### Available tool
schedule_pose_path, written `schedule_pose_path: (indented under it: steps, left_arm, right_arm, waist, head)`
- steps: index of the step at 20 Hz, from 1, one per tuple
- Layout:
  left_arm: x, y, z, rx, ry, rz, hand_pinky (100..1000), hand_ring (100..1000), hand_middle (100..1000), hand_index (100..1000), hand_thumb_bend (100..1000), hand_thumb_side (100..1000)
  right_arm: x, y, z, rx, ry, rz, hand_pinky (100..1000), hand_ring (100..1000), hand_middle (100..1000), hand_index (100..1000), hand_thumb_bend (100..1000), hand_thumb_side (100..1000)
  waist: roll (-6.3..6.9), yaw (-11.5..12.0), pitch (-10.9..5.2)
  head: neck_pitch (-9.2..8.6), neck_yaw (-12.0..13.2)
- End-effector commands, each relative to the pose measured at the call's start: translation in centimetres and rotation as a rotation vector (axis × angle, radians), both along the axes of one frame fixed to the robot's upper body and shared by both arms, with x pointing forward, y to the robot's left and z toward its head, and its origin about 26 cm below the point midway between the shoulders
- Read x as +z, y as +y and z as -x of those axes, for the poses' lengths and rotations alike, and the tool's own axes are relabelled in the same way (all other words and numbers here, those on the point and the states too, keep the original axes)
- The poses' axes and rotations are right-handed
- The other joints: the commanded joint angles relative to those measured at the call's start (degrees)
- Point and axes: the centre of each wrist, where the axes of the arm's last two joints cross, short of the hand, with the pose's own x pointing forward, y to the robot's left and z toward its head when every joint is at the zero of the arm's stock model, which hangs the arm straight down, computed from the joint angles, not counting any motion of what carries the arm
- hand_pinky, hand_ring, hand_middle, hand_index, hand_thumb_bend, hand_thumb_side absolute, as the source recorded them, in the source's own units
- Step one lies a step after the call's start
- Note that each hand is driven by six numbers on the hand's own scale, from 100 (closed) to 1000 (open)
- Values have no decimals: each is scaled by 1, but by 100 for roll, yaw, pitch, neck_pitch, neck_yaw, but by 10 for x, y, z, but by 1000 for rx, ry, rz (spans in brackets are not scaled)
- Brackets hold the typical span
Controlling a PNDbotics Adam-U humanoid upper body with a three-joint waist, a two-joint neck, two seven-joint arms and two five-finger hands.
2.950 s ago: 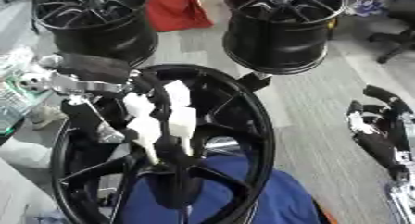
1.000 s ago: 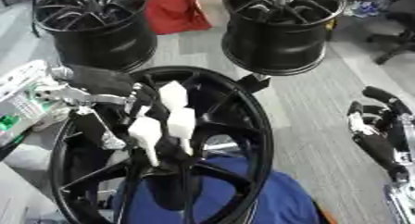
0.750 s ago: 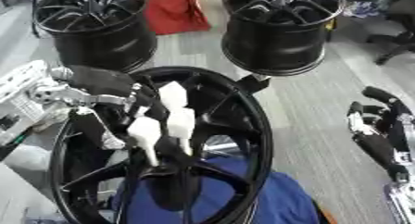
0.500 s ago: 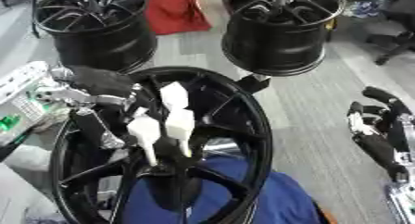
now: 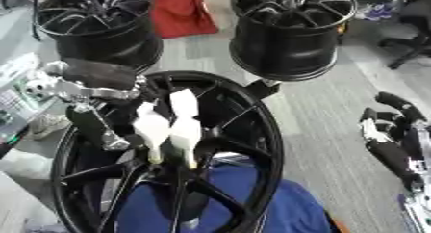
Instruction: Pull the pin out of the wheel hub.
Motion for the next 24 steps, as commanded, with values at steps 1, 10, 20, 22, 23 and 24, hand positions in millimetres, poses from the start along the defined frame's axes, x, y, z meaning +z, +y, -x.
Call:
schedule_pose_path:
  steps: [1, 10, 20, 22, 23, 24]
  left_arm:
    - [43, 24, 9, -64, -91, -105, 152, 366, 460, 638, 100, 124]
    - [67, 144, 26, 407, -57, -13, 161, 368, 471, 655, 100, 114]
    - [-58, 290, 31, 1149, 152, -52, 488, 616, 759, 886, 287, 360]
    - [-79, 300, 36, 1220, 150, -47, 574, 712, 827, 927, 395, 524]
    - [-89, 304, 40, 1252, 149, -42, 639, 777, 885, 961, 511, 721]
    - [-97, 308, 44, 1280, 152, -36, 645, 784, 891, 965, 521, 737]
  right_arm:
    - [5, -3, -1, -3, -16, 6, 584, 681, 792, 821, 142, 269]
    - [4, -5, 0, -25, -18, 5, 584, 681, 792, 821, 140, 270]
    - [5, -5, -1, -33, -21, 3, 585, 682, 792, 822, 137, 273]
    - [5, -5, 0, -36, -21, 2, 585, 682, 792, 822, 136, 273]
    - [5, -6, 0, -40, -21, 2, 585, 681, 792, 821, 135, 272]
    - [5, -6, 0, -43, -21, 1, 585, 681, 792, 821, 135, 272]
  waist:
    - [-1, 20, -69]
    - [11, 131, -76]
    - [-49, 196, -81]
    - [-69, 198, -72]
    - [-75, 201, -68]
    - [-79, 203, -65]
  head:
    - [-26, -29]
    - [-22, -161]
    - [-67, -261]
    - [-68, -265]
    - [-67, -266]
    - [-64, -270]
